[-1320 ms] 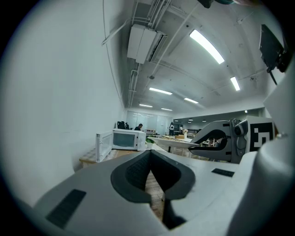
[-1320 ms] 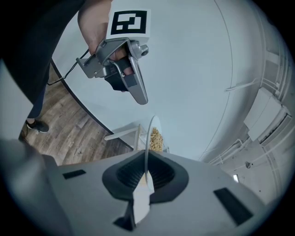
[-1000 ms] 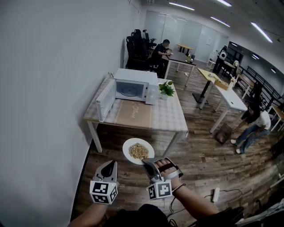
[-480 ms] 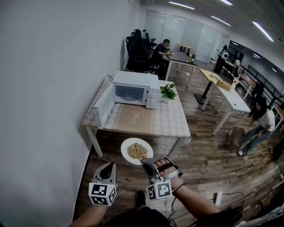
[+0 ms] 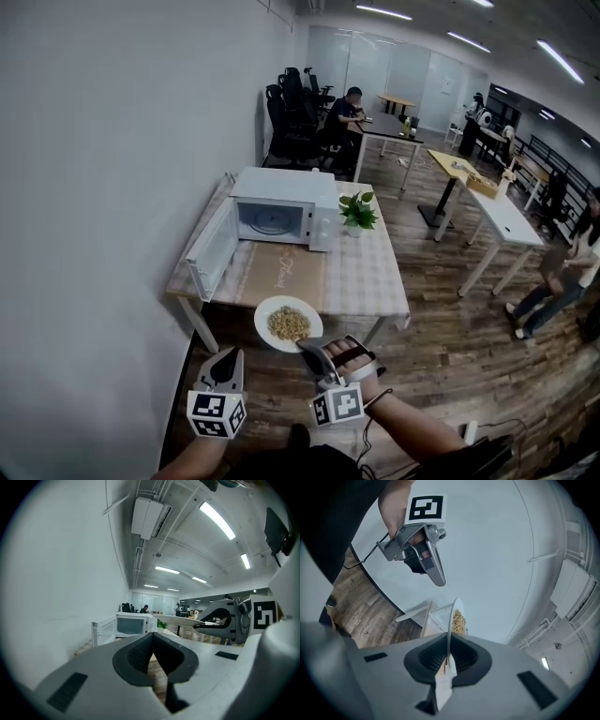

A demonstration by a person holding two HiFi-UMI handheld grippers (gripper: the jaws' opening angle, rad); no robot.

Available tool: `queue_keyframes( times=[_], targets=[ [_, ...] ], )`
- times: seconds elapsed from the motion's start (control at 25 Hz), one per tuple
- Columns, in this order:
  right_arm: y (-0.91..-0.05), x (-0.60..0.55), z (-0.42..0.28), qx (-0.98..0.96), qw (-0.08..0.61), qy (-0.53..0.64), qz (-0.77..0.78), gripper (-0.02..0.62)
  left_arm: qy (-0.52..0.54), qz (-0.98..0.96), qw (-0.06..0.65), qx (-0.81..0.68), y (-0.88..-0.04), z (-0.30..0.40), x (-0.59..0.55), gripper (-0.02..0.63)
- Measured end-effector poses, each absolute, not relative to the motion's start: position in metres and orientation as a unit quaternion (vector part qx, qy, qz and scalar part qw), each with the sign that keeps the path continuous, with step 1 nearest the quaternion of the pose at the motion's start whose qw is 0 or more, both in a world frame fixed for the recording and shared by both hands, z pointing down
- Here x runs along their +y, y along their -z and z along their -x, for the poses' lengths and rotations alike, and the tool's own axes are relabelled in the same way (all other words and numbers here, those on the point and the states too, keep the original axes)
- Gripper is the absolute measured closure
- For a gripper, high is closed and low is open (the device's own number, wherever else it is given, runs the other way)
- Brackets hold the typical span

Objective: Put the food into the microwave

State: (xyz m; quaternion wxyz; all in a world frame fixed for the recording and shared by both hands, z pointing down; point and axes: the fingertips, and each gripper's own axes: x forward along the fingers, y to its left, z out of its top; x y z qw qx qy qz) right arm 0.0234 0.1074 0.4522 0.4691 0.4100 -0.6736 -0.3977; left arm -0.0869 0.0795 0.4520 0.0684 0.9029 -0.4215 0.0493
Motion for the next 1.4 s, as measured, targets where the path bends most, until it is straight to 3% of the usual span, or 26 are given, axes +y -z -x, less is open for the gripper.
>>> queue_keyframes(
  times=[0.72,1.4],
  targets=[
    [-0.448,0.026,-0.115,-0.695,0.442,0.401,-0.402,0.575,-0.08,-0.89,0.063,-0.445,-0.455,0.001,0.001,0.597],
    [-0.452,-0.037,-0.132,-0.694,0.446,0.397,-0.402,0.575,-0.07,-0.895,0.061,-0.436,-0.455,-0.024,-0.064,0.597]
  ],
)
